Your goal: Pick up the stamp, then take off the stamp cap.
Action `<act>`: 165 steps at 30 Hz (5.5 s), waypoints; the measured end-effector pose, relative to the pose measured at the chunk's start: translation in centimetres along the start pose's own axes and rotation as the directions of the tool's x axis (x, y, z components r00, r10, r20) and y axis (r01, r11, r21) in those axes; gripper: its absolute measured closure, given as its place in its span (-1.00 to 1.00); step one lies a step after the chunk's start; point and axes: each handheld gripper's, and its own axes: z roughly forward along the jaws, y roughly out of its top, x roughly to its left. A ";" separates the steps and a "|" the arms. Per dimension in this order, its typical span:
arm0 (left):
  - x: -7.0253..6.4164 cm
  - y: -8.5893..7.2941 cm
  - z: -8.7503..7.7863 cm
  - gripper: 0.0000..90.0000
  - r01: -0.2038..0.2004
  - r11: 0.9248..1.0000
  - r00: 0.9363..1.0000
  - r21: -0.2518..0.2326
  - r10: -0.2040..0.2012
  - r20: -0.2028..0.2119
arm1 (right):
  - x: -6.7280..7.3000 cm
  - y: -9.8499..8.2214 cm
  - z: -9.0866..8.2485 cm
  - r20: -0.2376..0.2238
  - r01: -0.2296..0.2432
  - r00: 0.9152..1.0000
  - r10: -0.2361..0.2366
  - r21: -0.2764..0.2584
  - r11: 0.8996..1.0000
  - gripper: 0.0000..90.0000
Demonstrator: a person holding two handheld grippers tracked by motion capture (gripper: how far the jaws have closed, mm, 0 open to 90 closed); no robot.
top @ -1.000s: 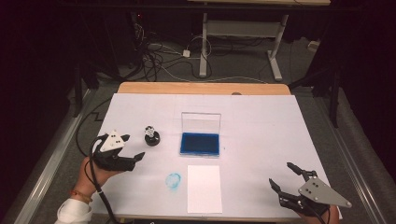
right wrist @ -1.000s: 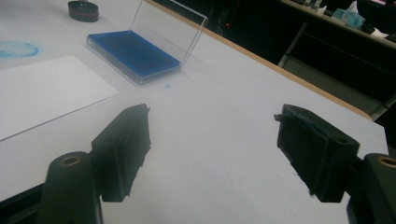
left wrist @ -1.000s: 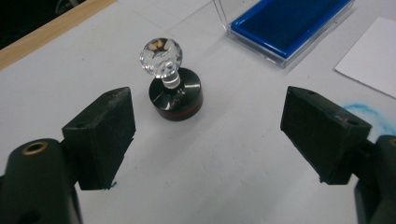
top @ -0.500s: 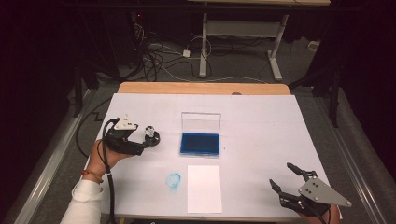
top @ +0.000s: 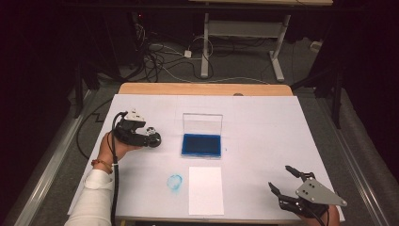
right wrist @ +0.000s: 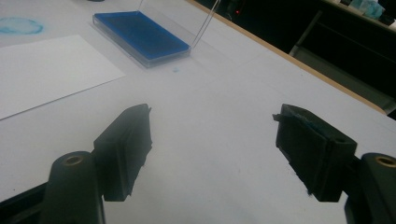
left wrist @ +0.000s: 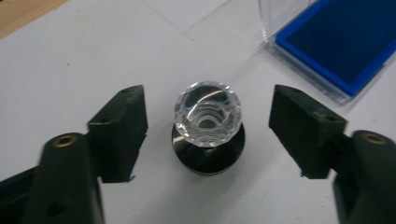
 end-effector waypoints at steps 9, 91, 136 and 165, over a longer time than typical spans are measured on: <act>-0.1 1.2 0.8 -0.19 -0.050 0.994 0.999 0.099 0.049 0.014 | 0.0 -0.1 0.1 -0.007 0.003 1.000 -0.003 0.015 1.000 -0.40; -4.7 0.0 -4.1 0.22 -0.147 0.984 0.984 -0.101 0.155 0.082 | -0.2 0.1 0.2 0.000 -0.017 1.000 0.017 -0.026 1.000 -0.51; -12.7 2.3 -4.8 0.21 -0.233 0.935 0.915 -0.267 0.304 0.266 | 2.2 3.7 5.4 -0.238 0.041 0.970 -0.056 -0.064 0.997 -0.66; -15.6 3.7 -2.8 0.21 -0.249 0.924 0.870 -0.292 0.345 0.351 | 9.1 9.3 13.1 -0.448 0.103 0.883 -0.143 -0.112 0.988 -0.39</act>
